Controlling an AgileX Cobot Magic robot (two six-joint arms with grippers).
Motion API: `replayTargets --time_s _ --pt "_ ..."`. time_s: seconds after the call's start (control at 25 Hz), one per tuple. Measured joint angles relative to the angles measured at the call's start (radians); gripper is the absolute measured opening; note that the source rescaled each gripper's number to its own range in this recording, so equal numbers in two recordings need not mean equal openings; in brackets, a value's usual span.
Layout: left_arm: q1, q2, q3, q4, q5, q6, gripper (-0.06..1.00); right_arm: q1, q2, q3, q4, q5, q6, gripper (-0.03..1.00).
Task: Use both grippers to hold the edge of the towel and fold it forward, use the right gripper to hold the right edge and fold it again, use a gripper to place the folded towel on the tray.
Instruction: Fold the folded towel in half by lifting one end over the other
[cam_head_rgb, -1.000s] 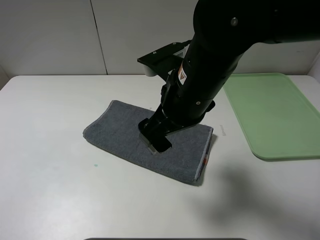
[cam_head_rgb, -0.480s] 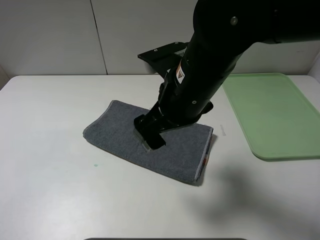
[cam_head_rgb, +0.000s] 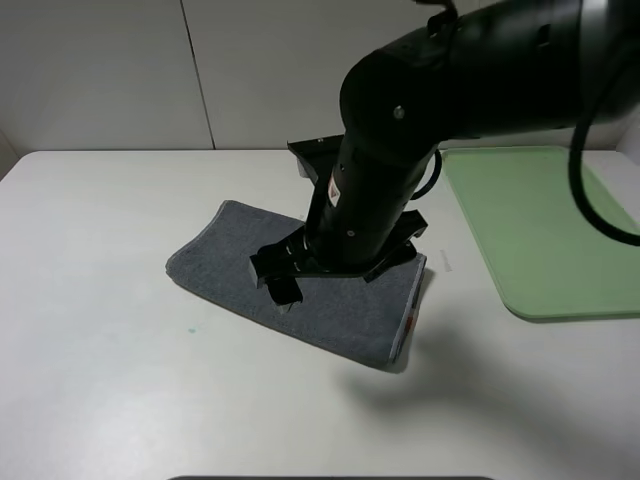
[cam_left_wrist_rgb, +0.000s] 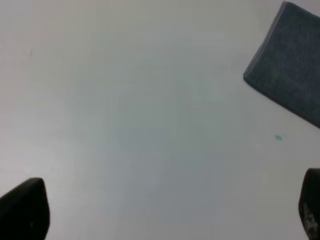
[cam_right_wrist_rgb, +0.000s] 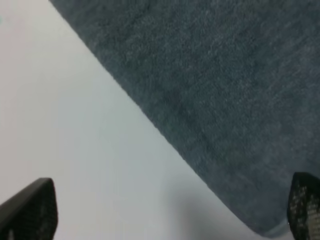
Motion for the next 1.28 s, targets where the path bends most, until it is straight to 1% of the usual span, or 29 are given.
replayTargets --time_s 0.12,0.2,0.76,0.88,1.04,1.28 --pt "0.000 -0.025 0.000 0.001 -0.001 0.000 1.00 -0.008 0.040 0.000 -0.012 -0.034 0.069 1.00" --pt "0.001 -0.052 0.000 0.002 0.000 0.000 1.00 -0.029 0.052 0.000 -0.012 -0.038 0.097 1.00" --pt "0.003 -0.059 0.000 0.002 0.000 0.000 1.00 -0.256 0.078 0.000 -0.020 -0.030 0.150 1.00" --pt "0.003 -0.059 0.000 0.002 0.000 0.000 1.00 -0.276 0.100 0.000 -0.027 -0.034 0.162 1.00" --pt "0.003 -0.059 0.000 0.002 0.000 0.000 1.00 -0.276 0.132 0.000 -0.049 -0.035 0.193 1.00" --pt "0.003 -0.059 0.000 0.002 0.000 0.000 1.00 -0.276 0.209 0.000 -0.055 -0.040 0.199 1.00"
